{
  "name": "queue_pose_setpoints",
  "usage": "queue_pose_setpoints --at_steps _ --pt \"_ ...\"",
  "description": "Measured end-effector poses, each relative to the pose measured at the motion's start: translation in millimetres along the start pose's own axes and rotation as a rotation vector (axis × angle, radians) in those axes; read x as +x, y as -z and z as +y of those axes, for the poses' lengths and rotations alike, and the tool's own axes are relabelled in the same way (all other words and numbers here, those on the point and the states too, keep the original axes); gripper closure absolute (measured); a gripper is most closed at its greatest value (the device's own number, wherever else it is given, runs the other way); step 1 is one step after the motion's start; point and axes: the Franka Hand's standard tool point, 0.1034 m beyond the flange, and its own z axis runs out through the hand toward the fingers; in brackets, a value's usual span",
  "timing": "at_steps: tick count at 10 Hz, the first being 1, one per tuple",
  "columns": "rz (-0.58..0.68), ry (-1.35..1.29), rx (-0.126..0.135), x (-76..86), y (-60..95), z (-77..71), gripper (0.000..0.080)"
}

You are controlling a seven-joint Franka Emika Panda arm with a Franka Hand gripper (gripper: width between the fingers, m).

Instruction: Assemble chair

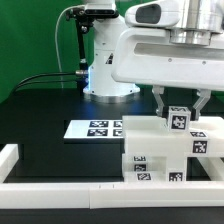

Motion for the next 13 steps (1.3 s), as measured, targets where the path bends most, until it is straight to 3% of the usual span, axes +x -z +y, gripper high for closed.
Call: queue_pose_setpoints --at_steps 4,9,13 --pt "-0.001 -0.027 0.000 0.1 0.3 1.0 0.0517" --pt "-0.003 -0.576 0.034 0.0 -1.2 2.9 0.0517" --pt "-0.012 -0.818 0.040 -0.4 -1.0 1.2 0.0517"
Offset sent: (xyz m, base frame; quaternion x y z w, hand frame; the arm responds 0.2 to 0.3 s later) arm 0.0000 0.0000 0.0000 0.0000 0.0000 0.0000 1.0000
